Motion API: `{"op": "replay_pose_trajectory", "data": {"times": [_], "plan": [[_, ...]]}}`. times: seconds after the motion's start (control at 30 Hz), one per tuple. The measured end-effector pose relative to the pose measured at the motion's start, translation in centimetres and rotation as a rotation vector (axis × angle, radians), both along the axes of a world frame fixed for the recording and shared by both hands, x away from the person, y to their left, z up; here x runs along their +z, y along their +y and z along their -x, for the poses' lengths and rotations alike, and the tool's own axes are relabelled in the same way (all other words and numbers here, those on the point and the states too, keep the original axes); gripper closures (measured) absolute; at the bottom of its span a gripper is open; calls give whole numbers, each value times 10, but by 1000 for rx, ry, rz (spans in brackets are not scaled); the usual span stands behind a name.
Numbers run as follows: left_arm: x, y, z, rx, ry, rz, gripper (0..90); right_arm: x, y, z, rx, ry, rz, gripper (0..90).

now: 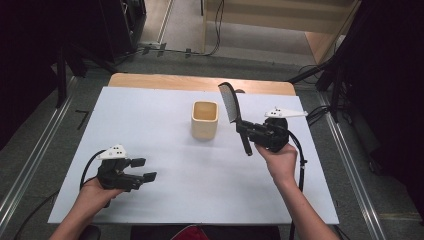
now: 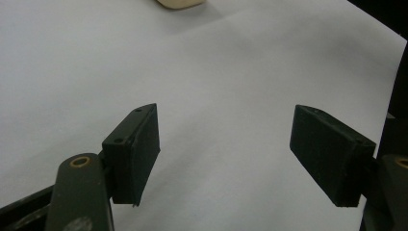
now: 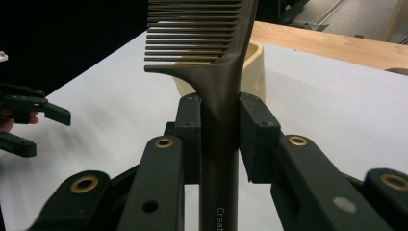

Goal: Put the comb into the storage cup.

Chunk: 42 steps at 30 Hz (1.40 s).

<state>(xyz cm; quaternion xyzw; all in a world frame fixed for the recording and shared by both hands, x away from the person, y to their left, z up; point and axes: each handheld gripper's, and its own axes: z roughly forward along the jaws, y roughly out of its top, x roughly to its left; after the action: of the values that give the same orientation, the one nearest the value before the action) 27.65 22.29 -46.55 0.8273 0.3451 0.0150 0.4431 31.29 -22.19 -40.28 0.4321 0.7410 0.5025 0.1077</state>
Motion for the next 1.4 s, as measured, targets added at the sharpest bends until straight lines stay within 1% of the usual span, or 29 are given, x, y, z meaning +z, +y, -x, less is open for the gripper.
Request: {"op": "replay_pose_trajectory", "data": {"times": [0.07, 0.13, 0.2, 0.47, 0.5, 0.8, 0.9, 1.13, 1.27, 1.4], "plan": [[0, 0, 0, 2, -1, 1, 273, 1, 1, -2, 2, 5, 0, 701], [0, 0, 0, 3, -2, 4, 273, 1, 1, -6, -1, 6, -11, 701], [0, 0, 0, 3, -2, 4, 273, 2, 2, -8, -6, 5, 1, 701], [0, 0, 0, 2, -1, 4, 273, 4, 4, -13, -8, 8, -8, 701], [0, 0, 0, 3, -1, 5, 273, 5, 5, -15, -10, 12, -14, 701], [0, 0, 0, 2, 1, 4, 273, 15, 12, -23, -7, -3, -6, 701], [0, 0, -1, 3, 2, 5, 273, 17, 15, -27, -7, -6, -11, 701], [0, 1, -1, 4, 2, 7, 273, 18, 18, -33, -6, 3, -17, 700], [0, 1, -1, 4, 1, 6, 273, 17, 20, -36, -10, 14, -39, 701], [0, 2, -1, 9, 0, 5, 273, 18, 24, -39, -10, 7, -34, 701]]}}
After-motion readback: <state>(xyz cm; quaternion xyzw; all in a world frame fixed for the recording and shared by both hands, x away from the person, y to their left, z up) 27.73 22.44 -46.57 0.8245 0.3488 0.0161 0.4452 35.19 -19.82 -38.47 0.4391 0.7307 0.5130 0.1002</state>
